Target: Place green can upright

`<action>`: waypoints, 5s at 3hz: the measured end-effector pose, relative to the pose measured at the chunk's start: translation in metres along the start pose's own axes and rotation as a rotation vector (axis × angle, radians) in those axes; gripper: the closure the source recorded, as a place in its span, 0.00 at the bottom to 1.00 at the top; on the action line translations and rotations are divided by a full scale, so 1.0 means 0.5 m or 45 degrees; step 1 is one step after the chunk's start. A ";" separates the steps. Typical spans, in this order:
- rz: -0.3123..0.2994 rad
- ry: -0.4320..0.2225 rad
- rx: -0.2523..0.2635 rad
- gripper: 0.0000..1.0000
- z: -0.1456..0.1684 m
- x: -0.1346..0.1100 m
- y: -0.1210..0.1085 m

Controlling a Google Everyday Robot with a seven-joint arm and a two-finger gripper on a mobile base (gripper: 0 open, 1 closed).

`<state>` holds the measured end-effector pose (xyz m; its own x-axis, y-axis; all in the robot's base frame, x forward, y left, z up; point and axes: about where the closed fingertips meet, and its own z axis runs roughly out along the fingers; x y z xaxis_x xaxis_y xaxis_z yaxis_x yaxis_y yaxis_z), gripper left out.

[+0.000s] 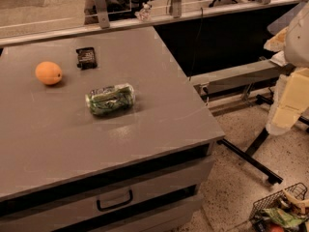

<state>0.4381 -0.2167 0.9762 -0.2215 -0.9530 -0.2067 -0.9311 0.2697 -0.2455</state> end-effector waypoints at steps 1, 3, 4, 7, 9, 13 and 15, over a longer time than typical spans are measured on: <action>0.000 0.000 0.000 0.00 0.000 0.000 0.000; -0.199 -0.017 -0.083 0.00 0.049 -0.113 -0.008; -0.303 -0.066 -0.144 0.00 0.096 -0.191 -0.003; -0.548 -0.067 -0.180 0.00 0.215 -0.401 0.006; -0.607 -0.061 -0.242 0.00 0.309 -0.529 0.029; -0.544 -0.059 -0.298 0.00 0.397 -0.634 0.051; -0.596 -0.027 -0.313 0.22 0.400 -0.646 0.063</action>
Offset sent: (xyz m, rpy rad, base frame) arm 0.0210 0.0561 -0.0038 -0.0308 0.0564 0.1801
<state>0.5384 0.1271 0.8461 0.2381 -0.9599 -0.1480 -0.9699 -0.2271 -0.0876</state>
